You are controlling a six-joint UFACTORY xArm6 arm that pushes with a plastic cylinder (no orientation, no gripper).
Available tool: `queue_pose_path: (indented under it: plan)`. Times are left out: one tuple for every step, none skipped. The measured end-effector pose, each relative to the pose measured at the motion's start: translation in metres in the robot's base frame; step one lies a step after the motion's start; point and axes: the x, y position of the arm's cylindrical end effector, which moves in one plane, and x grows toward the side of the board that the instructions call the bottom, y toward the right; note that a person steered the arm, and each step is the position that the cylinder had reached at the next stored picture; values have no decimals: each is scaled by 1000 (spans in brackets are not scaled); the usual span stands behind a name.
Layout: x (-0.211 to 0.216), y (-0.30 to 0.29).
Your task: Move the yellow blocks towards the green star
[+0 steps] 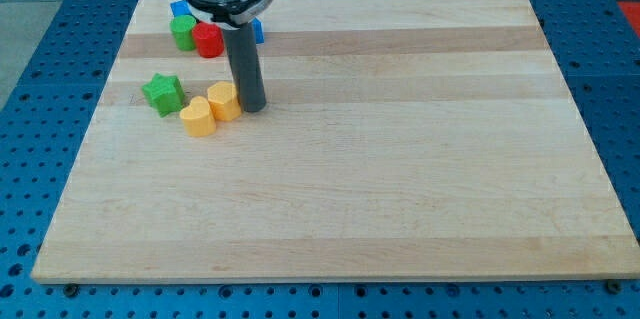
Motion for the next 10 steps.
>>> queue_pose_path:
  plan:
    - [3, -20]
    - [3, -22]
    - [21, -8]
    - [52, -9]
    - [60, -25]
    - [60, -41]
    - [60, -53]
    - [59, -64]
    - [57, -69]
    - [57, -69]
